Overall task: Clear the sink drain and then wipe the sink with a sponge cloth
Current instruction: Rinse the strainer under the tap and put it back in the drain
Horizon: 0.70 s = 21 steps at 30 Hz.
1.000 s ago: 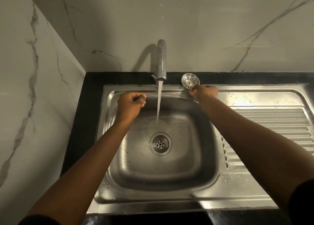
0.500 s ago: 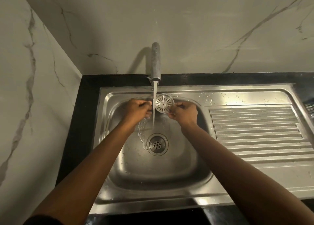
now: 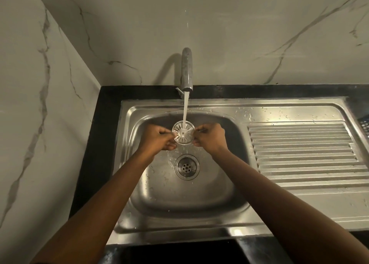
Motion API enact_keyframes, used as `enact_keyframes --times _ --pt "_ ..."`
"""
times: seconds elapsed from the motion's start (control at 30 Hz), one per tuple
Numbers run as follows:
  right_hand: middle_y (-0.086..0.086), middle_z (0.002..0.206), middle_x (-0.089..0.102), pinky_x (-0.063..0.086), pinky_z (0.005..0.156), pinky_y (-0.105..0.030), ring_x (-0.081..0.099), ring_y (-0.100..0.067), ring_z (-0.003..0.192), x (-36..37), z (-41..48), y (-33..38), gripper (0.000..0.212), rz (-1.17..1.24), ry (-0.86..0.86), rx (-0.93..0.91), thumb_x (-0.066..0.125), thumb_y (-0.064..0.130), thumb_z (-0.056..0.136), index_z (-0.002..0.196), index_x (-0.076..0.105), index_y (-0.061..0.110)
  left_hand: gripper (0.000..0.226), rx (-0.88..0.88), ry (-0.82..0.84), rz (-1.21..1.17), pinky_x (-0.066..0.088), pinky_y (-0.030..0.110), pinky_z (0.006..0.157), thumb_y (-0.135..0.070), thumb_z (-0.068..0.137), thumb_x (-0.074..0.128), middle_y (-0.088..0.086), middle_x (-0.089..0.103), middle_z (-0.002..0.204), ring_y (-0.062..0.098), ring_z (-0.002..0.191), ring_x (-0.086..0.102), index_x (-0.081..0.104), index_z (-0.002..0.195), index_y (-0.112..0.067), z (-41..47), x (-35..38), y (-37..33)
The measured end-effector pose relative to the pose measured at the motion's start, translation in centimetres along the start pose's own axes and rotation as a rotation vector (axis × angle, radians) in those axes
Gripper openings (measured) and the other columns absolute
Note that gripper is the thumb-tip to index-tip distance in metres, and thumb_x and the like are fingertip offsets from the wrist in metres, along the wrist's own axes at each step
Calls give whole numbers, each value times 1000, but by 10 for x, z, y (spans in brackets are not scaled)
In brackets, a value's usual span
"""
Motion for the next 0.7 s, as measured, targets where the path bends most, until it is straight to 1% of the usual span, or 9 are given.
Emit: enact_keyframes --times 0.1,0.17,0.23,0.3,0.37,0.47,0.5,0.6,0.7 --pt "14 63 73 63 65 -24 72 -1 58 0 2 20 11 -138 12 -150 76 17 89 84 81 26 11 -25 -9 -22 64 28 57 -7 96 74 23 80 81 27 64 79 76 94 4 -6 -4 9" --pt "18 68 72 53 62 -9 68 7 60 1 2 35 10 -211 10 -241 75 19 88 90 83 25 11 -44 -20 -41 64 29 56 -6 98 70 19 81 79 26 61 78 77 92 1 -8 -6 13" --pt "18 71 73 45 60 -3 65 9 60 2 1 50 11 -233 26 -304 75 17 89 88 83 23 12 -64 -28 -59 64 29 55 -6 98 69 20 81 80 26 61 79 77 91 -2 -8 -5 15" --pt "17 66 70 44 55 -4 64 8 58 1 0 60 13 -242 36 -351 75 15 90 81 81 21 13 -78 -23 -73 64 29 55 -7 98 68 22 80 81 29 63 79 77 92 -1 -9 -3 15" --pt "11 65 71 45 54 -7 64 2 57 -1 1 66 13 -258 28 -377 76 15 90 78 81 18 16 -79 -14 -77 64 29 56 -9 99 67 22 80 79 29 64 79 78 92 0 -9 1 14" --pt "16 63 68 44 55 -5 63 6 58 -5 0 72 12 -253 18 -404 76 15 89 79 81 18 19 -79 7 -81 63 28 55 -13 102 67 20 79 78 26 62 78 77 93 1 -9 7 11" --pt "17 65 69 44 56 -4 64 7 60 -7 -1 72 11 -248 14 -409 76 15 89 80 81 19 20 -73 12 -85 63 28 56 -13 102 67 21 79 80 26 63 77 77 94 2 -9 9 9" --pt "13 82 78 50 65 -3 71 4 75 -16 -3 70 9 -229 -4 -403 77 13 88 87 83 20 16 -34 3 -86 64 28 59 -10 101 68 22 79 85 27 67 76 78 95 1 -9 12 4" --pt "11 82 79 54 67 -7 73 1 74 -27 -6 63 12 -221 -30 -384 76 9 87 88 83 19 11 31 -10 -100 66 28 63 -6 100 69 20 79 86 25 67 77 78 93 -7 -10 13 -3"
Point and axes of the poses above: each hand's wrist, its own z-axis towards the middle knuckle, its own x-axis out of the palm, y = z × x, the point moved 4 cm from there along z, towards the middle knuckle
